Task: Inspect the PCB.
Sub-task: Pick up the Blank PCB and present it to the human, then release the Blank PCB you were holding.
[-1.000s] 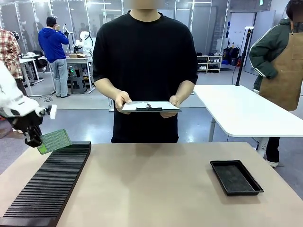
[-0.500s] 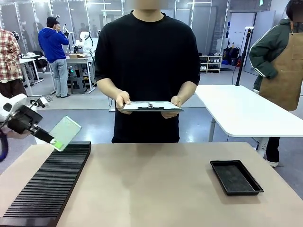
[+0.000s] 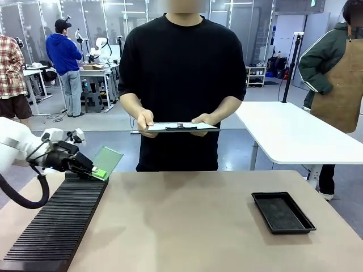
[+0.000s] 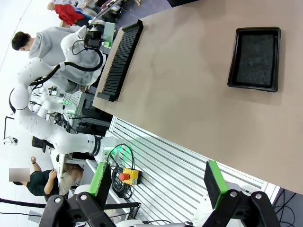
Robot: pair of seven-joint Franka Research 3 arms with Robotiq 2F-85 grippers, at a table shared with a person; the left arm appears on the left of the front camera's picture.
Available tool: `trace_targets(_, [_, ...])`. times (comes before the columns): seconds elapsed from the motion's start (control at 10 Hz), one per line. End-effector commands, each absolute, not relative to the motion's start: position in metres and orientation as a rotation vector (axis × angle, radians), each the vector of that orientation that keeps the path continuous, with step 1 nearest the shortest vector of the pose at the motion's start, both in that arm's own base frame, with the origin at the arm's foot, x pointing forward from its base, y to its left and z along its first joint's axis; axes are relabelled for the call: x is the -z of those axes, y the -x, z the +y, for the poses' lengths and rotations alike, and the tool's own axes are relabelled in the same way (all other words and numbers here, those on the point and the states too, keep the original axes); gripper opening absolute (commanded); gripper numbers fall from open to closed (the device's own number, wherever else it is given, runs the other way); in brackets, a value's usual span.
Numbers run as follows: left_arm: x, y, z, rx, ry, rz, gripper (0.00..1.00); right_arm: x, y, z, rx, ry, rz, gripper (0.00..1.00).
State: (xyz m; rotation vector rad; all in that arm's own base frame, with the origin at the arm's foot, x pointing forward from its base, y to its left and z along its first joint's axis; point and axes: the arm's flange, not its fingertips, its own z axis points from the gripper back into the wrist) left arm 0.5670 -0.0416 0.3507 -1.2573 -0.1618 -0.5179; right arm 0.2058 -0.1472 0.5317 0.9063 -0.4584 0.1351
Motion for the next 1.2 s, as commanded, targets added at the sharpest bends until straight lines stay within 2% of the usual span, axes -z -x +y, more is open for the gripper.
trace_targets(0.0, [-0.352,-0.587,-0.05,0.445,1.275,-0.147,0.0,-0.533,-0.206,-0.148,-0.154,-0.916,-0.468,1.0])
trace_targets(1.1, [-0.342,-0.578,-0.054,0.458,1.276,-0.11,0.0,-0.533,-0.206,-0.148,-0.154,-0.916,-0.468,1.0])
